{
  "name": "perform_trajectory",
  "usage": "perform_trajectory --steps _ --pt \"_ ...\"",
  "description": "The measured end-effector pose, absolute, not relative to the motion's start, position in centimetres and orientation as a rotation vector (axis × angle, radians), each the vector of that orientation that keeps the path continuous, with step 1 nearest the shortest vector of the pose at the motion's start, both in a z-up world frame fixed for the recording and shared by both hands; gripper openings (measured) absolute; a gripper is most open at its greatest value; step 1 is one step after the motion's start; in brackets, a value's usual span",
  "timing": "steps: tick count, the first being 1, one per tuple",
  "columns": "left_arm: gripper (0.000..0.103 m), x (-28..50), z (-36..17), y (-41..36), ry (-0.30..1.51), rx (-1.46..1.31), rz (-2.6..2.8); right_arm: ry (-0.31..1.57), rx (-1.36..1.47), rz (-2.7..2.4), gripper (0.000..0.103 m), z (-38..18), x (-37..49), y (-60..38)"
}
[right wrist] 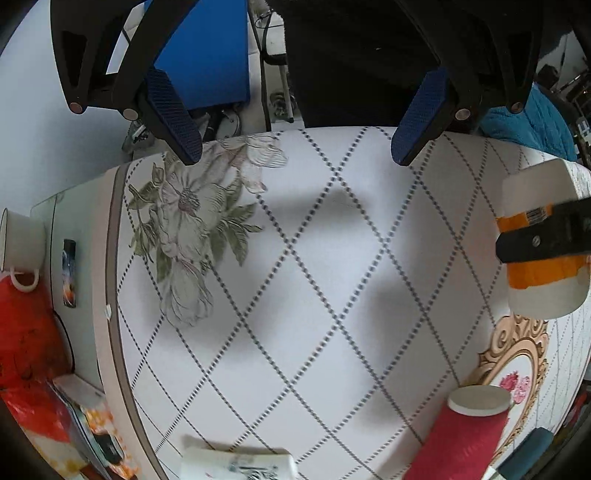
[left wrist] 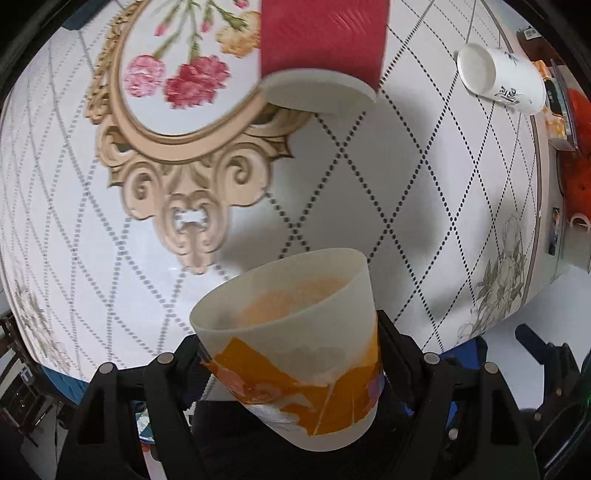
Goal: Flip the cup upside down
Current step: 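Lift the white-and-orange cup with the left tool toward the right tool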
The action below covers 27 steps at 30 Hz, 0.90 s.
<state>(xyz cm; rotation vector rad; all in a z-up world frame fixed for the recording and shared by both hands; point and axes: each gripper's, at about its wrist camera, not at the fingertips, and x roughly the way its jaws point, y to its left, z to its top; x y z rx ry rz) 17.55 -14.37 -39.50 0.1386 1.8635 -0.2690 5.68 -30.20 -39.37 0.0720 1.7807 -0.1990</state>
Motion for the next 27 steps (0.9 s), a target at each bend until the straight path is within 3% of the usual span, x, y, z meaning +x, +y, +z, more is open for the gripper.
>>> perform_trajectory --steps 19,27 --pt "0.079 16.8 -43.9 -17.8 1.844 0.227 -0.199 1.779 0.099 -0.232 0.103 -38.4 7.6 -33.0" --pt "0.096 17.3 -44.6 -16.4 1.852 0.196 -0.19 1.774 0.109 -0.245 0.103 -38.1 8.0 -33.3"
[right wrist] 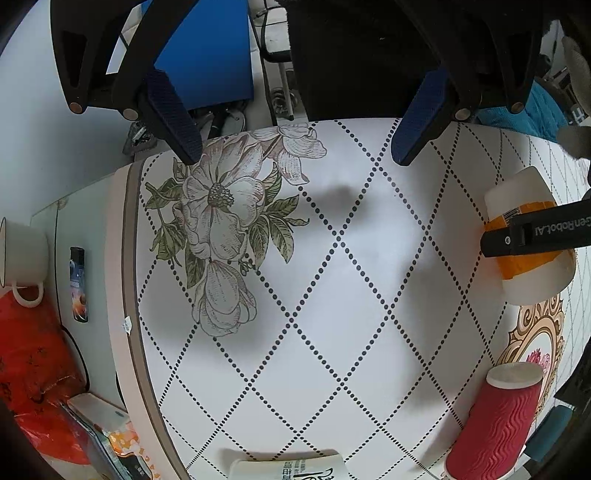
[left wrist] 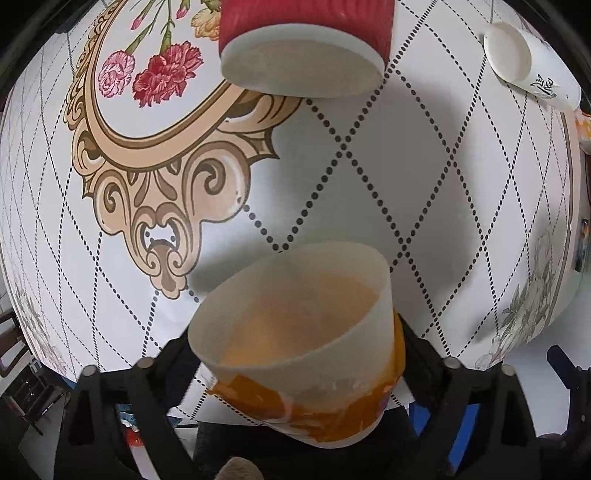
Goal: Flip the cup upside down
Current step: 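Lift the white-and-orange cup with the left tool toward the right tool, then open the left tool to release the cup while the right tool grasps it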
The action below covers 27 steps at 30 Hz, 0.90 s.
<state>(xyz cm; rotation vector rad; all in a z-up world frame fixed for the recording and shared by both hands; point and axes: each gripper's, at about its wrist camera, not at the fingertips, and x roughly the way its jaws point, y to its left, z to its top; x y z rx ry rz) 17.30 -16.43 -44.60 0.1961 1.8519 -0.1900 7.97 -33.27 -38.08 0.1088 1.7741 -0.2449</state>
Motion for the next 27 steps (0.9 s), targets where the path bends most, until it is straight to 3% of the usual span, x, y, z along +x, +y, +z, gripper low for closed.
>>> perform_trajectory --steps 12,22,27 --pt "0.096 17.8 -41.6 -13.4 1.788 0.14 -0.21 1.766 0.106 -0.244 0.103 -38.3 7.9 -33.1" --pt "0.096 17.0 -32.8 -8.3 1.622 0.031 -0.174 1.704 0.138 -0.136 0.103 -34.9 8.3 -31.3" --pt "0.096 16.0 -30.8 -6.0 1.589 0.004 -0.056 1.674 0.129 -0.021 0.103 -32.8 9.1 -28.3"
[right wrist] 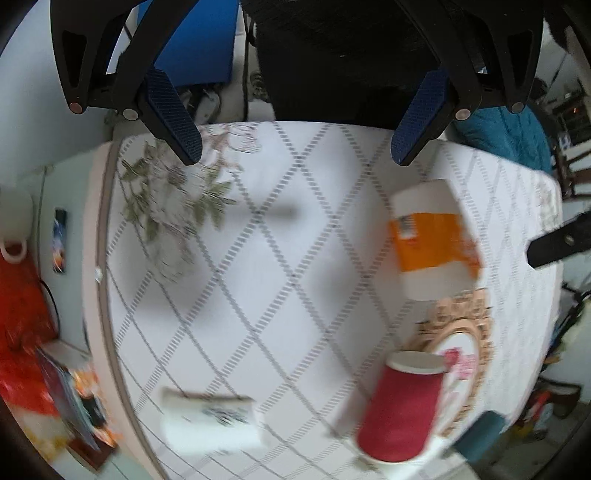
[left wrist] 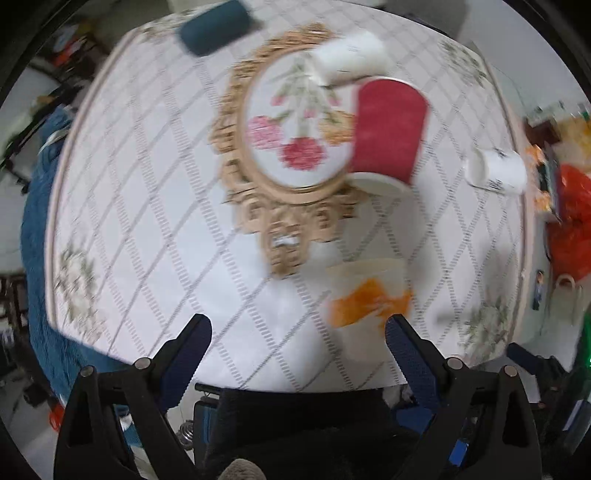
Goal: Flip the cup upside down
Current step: 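Open the left tool to release the cup while the right tool grasps it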
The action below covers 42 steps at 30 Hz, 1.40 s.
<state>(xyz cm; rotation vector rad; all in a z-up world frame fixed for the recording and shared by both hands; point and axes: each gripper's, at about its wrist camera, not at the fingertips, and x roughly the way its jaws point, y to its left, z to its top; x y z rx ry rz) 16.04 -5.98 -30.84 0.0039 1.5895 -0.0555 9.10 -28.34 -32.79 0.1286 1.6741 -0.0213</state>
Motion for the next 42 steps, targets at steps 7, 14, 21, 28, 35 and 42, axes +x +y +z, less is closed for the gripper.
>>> perform_trajectory --steps 7,14,21,28,35,42 --pt "0.096 13.3 -31.7 -0.9 1.594 -0.058 0.114 1.659 0.031 0.109 0.103 -31.2 10.5 -23.8" --pt "0.096 12.0 -32.9 2.2 1.6 -0.104 0.175 1.651 -0.115 0.179 0.103 -30.0 11.5 -20.8" --pt "0.096 11.5 -34.7 2.9 1.615 -0.117 0.151 1.579 -0.476 0.246 0.103 -28.1 13.0 -17.7" --pt "0.096 11.3 -36.2 3.2 1.627 -0.143 0.128 1.293 -1.129 0.474 0.103 -27.8 11.9 -12.7" --pt "0.096 11.3 -37.4 3.7 1.636 -0.151 0.121 0.842 -1.908 0.809 0.103 -31.5 6.0 -10.2" --pt "0.097 10.9 -38.5 4.2 1.649 -0.173 0.134 0.226 -2.478 1.191 0.103 -35.3 1.4 -13.8"
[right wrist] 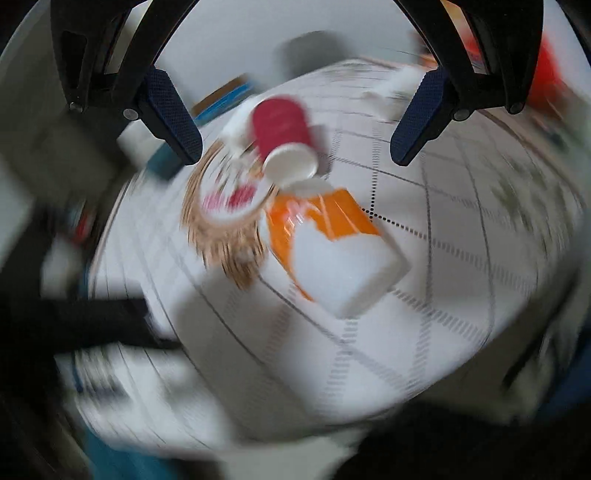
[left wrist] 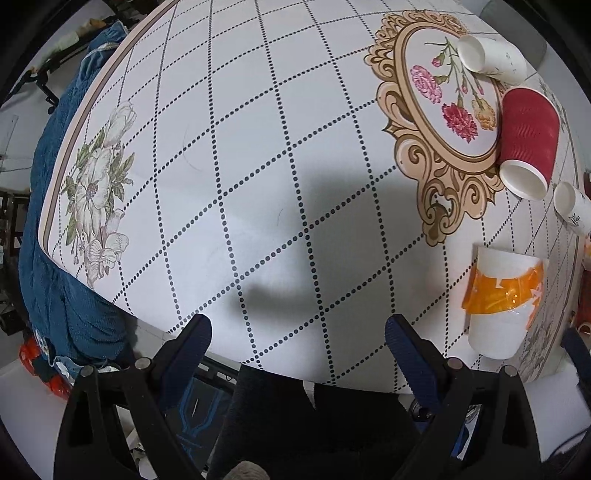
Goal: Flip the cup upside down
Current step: 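Open the left tool to release the cup while the right tool grasps it, then rotate the held cup with the right tool so its bottom faces up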
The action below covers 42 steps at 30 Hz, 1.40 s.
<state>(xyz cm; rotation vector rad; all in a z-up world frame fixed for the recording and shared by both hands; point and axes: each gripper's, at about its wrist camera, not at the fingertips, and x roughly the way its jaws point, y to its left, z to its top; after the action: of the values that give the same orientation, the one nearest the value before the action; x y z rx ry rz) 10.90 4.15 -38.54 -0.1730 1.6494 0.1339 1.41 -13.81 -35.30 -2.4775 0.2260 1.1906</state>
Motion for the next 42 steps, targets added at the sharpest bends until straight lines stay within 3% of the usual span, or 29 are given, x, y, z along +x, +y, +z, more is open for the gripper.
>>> perform_trajectory --steps 4,8,22,30,32,42 --pt "0.097 10.8 -39.6 4.0 1.657 -0.187 0.14 -0.074 -2.66 1.328 0.103 -37.2 1.2 -15.6" --pt "0.097 10.6 -40.4 3.9 1.659 -0.191 0.146 -0.174 -2.713 1.401 0.103 -38.5 1.6 -15.3" --pt "0.096 11.3 -42.5 5.3 1.674 -0.203 0.156 -0.217 -2.777 1.513 0.1 -42.4 1.8 -16.3" --pt "0.096 11.7 -42.9 5.0 1.683 -0.204 0.146 -0.195 -2.778 1.508 0.084 -44.1 1.7 -16.4" --pt "0.096 11.7 -42.9 4.9 1.685 -0.207 0.141 -0.192 -2.776 1.502 0.075 -44.5 2.0 -16.5" --pt "0.096 12.0 -43.0 4.1 1.693 -0.206 0.13 -0.157 -2.74 1.516 0.075 -44.9 1.9 -15.8"
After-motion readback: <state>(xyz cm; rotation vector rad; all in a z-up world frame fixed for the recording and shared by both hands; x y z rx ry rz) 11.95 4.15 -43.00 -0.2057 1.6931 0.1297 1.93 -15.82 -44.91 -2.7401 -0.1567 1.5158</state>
